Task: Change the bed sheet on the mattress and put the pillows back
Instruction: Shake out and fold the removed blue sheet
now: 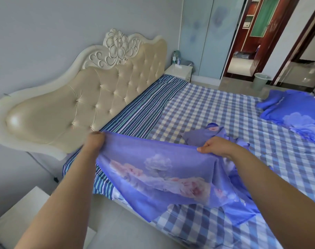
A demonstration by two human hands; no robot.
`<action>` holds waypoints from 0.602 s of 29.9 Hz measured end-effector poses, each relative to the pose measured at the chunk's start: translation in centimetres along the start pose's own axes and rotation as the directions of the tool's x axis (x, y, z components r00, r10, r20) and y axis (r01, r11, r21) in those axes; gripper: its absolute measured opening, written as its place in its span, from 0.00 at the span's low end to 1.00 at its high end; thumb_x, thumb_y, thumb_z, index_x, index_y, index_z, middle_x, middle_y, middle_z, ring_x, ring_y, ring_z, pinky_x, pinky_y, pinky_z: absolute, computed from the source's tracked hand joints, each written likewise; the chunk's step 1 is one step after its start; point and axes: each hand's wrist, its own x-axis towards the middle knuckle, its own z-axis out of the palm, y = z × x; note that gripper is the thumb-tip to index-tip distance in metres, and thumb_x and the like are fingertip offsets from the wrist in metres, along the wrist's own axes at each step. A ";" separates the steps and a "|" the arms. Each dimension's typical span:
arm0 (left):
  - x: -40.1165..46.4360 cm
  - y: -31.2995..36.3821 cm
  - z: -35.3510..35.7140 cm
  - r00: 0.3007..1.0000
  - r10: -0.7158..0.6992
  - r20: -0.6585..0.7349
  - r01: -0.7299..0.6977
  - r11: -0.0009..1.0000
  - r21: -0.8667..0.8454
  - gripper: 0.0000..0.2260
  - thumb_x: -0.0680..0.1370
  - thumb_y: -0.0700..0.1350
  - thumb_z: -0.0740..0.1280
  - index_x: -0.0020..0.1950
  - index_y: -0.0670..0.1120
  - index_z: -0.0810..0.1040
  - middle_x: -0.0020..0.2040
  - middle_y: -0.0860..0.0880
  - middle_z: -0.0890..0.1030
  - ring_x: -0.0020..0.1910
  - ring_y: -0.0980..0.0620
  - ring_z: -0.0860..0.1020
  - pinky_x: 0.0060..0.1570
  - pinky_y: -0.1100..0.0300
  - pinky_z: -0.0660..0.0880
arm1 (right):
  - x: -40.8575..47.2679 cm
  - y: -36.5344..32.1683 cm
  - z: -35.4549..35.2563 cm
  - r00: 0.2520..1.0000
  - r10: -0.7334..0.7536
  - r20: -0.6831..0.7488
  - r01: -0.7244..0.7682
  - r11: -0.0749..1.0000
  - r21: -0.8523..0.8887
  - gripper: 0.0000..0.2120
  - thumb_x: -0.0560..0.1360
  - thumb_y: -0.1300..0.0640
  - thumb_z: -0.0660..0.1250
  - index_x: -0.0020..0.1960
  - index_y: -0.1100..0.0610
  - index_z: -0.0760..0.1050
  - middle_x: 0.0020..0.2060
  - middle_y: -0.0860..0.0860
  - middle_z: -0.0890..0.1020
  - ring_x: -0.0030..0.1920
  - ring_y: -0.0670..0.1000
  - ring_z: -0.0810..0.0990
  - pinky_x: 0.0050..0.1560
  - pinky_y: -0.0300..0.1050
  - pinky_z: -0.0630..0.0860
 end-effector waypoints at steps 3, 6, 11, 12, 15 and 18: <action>-4.2 3.4 4.6 0.982 0.188 -0.003 -0.181 0.948 0.264 0.15 0.81 0.41 0.56 0.66 0.39 0.70 0.63 0.37 0.73 0.57 0.36 0.76 0.53 0.49 0.71 | 1.1 -2.7 2.5 0.996 -0.041 -0.080 0.039 0.999 -0.029 0.22 0.75 0.51 0.68 0.28 0.55 0.63 0.25 0.51 0.67 0.30 0.51 0.67 0.32 0.43 0.60; -9.8 7.3 8.7 0.729 0.597 0.335 -0.661 0.741 0.120 0.20 0.80 0.53 0.62 0.69 0.47 0.69 0.64 0.47 0.74 0.56 0.46 0.77 0.55 0.53 0.72 | 0.1 -5.8 4.1 0.963 -0.230 -0.140 0.244 0.965 0.099 0.18 0.75 0.52 0.69 0.30 0.55 0.67 0.27 0.50 0.70 0.31 0.48 0.67 0.30 0.42 0.61; -10.7 9.4 9.2 0.576 0.505 0.642 -0.657 0.754 -0.004 0.35 0.67 0.72 0.52 0.51 0.43 0.79 0.46 0.43 0.82 0.48 0.45 0.80 0.54 0.47 0.74 | -2.0 -5.9 2.9 0.885 -0.405 -0.229 0.457 0.850 0.263 0.08 0.74 0.57 0.70 0.43 0.63 0.79 0.37 0.55 0.81 0.39 0.45 0.74 0.42 0.42 0.71; -10.6 9.6 9.2 0.564 0.511 0.649 -0.649 0.760 -0.036 0.36 0.67 0.73 0.53 0.48 0.42 0.79 0.43 0.44 0.82 0.45 0.44 0.79 0.52 0.48 0.75 | -2.1 -5.4 2.7 0.880 -0.410 -0.239 0.469 0.828 0.308 0.08 0.74 0.57 0.71 0.43 0.63 0.79 0.36 0.53 0.80 0.39 0.45 0.74 0.44 0.45 0.72; -10.6 9.7 9.5 0.525 0.448 0.724 -0.594 0.802 -0.065 0.28 0.73 0.69 0.59 0.42 0.43 0.77 0.32 0.54 0.76 0.32 0.55 0.72 0.41 0.58 0.69 | -2.4 -4.0 3.1 0.865 -0.433 -0.252 0.498 0.798 0.340 0.05 0.74 0.58 0.71 0.41 0.56 0.77 0.38 0.54 0.81 0.41 0.46 0.76 0.48 0.52 0.75; -10.4 9.1 9.7 0.513 0.365 0.777 -0.520 0.852 -0.056 0.20 0.77 0.60 0.63 0.39 0.44 0.77 0.27 0.57 0.73 0.29 0.59 0.69 0.38 0.60 0.66 | -2.4 -2.4 4.1 0.858 -0.432 -0.278 0.512 0.759 0.402 0.10 0.74 0.62 0.70 0.42 0.48 0.73 0.40 0.56 0.81 0.42 0.48 0.76 0.49 0.49 0.74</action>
